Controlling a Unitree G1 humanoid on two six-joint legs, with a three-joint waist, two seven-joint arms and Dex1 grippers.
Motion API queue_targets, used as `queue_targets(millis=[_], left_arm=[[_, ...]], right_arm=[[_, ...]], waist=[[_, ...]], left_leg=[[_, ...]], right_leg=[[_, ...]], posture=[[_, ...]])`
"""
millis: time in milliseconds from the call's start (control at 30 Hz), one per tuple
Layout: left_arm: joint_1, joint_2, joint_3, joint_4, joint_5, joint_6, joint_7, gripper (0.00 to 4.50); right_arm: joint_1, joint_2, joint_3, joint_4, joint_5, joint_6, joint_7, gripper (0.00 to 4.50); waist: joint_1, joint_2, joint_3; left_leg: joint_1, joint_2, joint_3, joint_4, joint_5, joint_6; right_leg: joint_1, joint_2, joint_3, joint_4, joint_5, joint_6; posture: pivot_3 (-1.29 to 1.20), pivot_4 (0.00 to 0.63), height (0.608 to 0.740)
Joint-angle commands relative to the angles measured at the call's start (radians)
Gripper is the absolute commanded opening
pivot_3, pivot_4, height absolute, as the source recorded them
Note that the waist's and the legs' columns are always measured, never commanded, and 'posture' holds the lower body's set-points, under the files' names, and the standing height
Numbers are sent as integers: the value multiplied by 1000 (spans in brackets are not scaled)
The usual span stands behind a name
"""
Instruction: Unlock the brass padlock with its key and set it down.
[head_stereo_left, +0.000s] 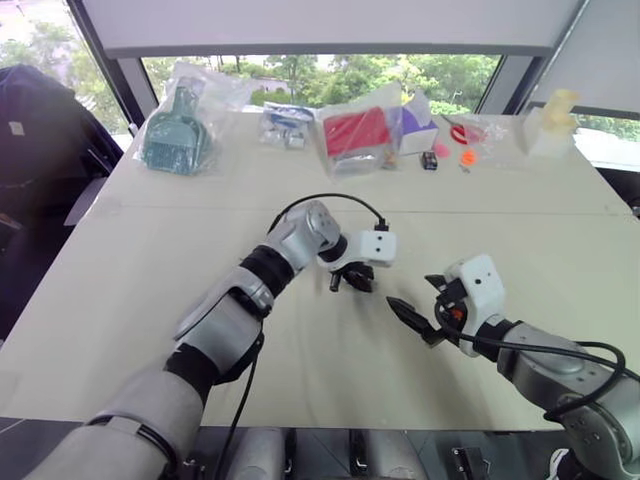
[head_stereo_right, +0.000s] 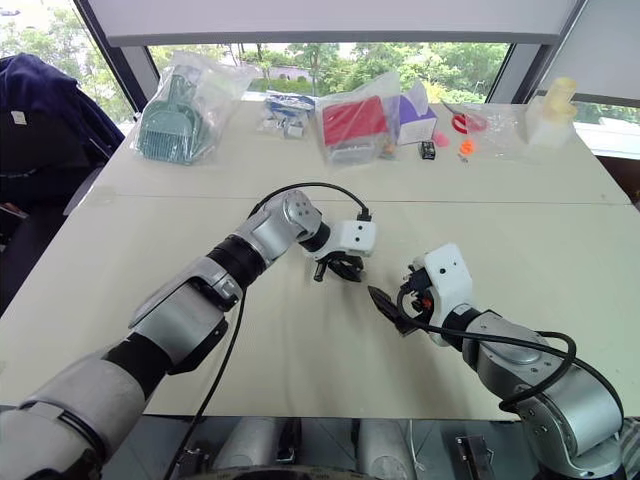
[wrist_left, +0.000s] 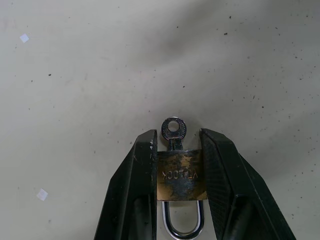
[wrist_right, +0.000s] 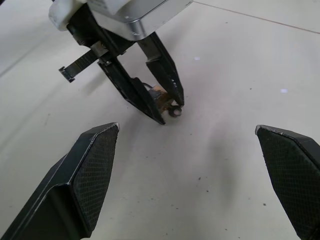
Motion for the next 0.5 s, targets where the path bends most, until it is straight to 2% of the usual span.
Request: queue_targets(millis=[33,133,267,300,333,500], left_arm=[[7,51,28,74,36,17,51,698],[-17,78,113,74,-25,-14,28,698],[10,98,121,75,-22,-40,-2,698],[23,96,115,69,-17,-28,-11,1720],[37,95,108,61,-10,-23,-19,1966],[68,96,86,16,29,22,4,4445]], right_arm=[[3,15,-42,-2,17,-25,15,4500],[0,20,-68,20,36,-30,36,4500],[-13,17,-61,62,23,-47,58,4500],[-17,19,-54,71,19,-51,61,4500],[-22,20,-47,79,14,-55,63,4500],[-24,18,-30,93,5,-70,72,4500]], waist=[[0,0,0],[-7,0,0],[-10,0,0],[-6,0,0],[-2,0,0],[6,0,0]], left_leg=[[0,0,0,0,0,0],[0,0,0,0,0,0],[-1,1,0,-1,0,0],[-1,1,0,-1,0,0],[-2,1,0,-1,0,0],[-2,-1,0,-1,0,0]], right_leg=[[0,0,0,0,1,1],[-1,0,0,0,2,3],[-2,1,0,1,2,3],[-2,1,0,1,2,3],[-2,1,0,1,2,3],[-2,0,-1,1,2,3]], posture=[[0,150,740],[0,150,740],[0,150,740],[0,150,740],[0,150,740],[0,150,740]])
